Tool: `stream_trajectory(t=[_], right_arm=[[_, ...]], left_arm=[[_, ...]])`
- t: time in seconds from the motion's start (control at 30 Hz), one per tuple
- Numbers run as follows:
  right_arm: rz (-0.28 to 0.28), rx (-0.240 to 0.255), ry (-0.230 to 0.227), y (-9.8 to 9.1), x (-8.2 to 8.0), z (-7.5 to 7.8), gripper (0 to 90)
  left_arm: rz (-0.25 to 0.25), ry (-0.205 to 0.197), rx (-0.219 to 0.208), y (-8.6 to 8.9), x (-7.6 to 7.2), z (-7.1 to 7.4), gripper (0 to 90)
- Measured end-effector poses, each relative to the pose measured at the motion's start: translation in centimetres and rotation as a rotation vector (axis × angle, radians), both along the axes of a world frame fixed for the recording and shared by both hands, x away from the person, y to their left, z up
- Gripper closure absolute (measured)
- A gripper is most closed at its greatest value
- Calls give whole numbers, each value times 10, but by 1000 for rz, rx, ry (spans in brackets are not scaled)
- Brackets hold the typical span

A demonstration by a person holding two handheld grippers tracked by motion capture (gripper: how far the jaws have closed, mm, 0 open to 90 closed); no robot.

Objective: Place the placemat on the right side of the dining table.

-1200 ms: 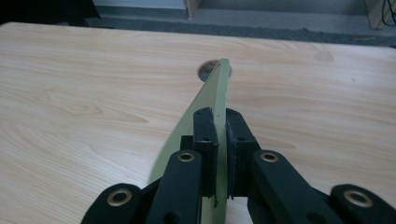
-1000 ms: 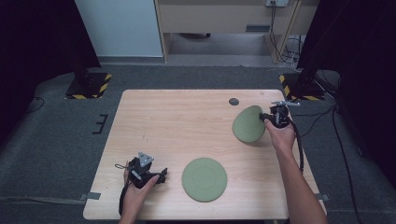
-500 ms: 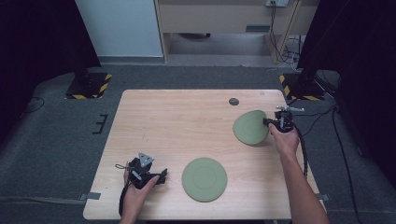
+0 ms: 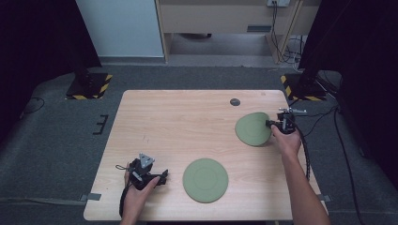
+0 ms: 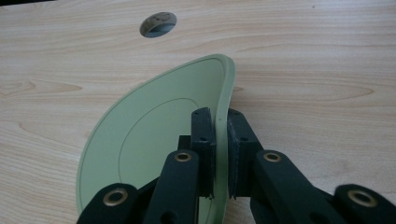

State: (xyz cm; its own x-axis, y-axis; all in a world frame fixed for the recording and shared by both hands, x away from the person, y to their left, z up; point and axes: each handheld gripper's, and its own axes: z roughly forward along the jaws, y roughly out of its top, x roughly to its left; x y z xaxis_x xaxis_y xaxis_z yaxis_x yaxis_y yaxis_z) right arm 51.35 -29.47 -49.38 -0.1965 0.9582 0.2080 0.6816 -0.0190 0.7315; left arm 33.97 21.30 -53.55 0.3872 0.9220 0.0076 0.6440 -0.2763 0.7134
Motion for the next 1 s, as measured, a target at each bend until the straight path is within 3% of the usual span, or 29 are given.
stream_trajectory(t=[0.33,0.73,1.0], right_arm=[[-31,31,26,-8,4,-13,794],[-63,20,55,-12,4,-25,641],[-64,-9,68,-16,2,-28,613]], left_arm=[[2,3,0,0,0,0,32],[0,7,6,-1,0,0,33],[-3,10,4,-1,0,0,33]])
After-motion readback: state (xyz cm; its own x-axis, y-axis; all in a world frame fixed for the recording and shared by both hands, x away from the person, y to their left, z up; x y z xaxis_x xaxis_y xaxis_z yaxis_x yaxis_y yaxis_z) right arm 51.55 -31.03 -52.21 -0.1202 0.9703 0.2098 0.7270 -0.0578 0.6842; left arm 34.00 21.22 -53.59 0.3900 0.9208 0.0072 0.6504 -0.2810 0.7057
